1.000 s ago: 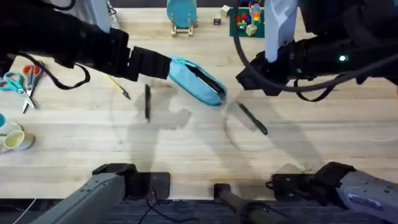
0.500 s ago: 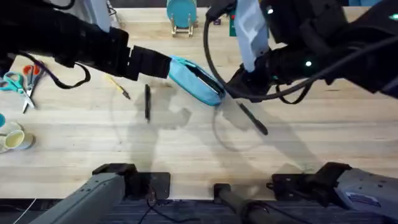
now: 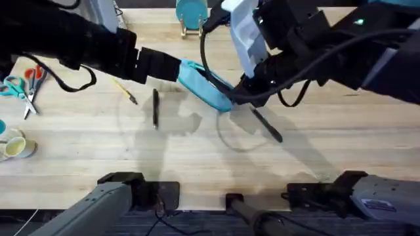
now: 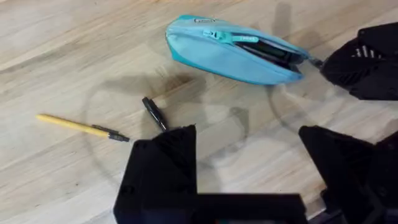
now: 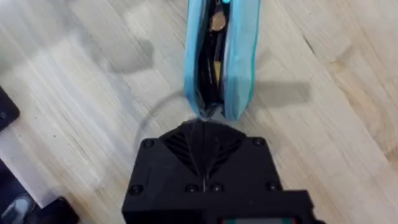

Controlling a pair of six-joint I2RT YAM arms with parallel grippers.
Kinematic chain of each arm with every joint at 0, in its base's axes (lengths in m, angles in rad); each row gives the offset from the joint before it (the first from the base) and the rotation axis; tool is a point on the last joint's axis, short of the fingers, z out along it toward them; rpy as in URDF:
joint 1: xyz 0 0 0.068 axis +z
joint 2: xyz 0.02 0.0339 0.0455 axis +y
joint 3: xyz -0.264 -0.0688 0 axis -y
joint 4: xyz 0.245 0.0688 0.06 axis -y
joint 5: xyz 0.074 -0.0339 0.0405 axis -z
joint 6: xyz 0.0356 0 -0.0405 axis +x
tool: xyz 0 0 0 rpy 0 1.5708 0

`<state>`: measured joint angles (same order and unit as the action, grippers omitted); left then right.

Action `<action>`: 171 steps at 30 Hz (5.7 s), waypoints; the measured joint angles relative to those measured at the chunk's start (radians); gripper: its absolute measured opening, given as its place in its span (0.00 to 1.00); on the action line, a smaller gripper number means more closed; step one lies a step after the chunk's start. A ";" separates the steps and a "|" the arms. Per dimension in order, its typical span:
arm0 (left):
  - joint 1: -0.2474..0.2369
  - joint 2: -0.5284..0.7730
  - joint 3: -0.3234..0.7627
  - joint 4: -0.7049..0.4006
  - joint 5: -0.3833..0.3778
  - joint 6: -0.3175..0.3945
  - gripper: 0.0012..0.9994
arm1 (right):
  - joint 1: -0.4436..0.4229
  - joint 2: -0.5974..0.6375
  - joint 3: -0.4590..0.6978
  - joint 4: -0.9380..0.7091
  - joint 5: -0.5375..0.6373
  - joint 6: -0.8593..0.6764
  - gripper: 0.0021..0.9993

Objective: Unzip the bag, pick up the pens from the table one at a time and place them inside, then zip the bag closed.

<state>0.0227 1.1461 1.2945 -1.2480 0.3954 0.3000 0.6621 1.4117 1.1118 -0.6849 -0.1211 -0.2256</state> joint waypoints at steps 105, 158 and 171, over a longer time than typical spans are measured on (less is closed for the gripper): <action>0.000 0.000 0.000 0.041 0.000 0.000 1.00 | -0.109 -0.208 0.051 -0.238 0.092 0.107 1.00; 0.000 0.000 0.000 0.045 0.000 0.000 1.00 | -0.109 0.044 -0.264 -0.117 0.034 0.258 1.00; 0.000 0.000 0.000 0.045 0.000 0.000 1.00 | -0.111 0.045 -0.264 -0.106 0.047 0.255 0.93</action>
<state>0.0227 1.1465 1.2945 -1.2030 0.3954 0.3000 0.5514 1.4563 0.8478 -0.7906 -0.0746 0.0296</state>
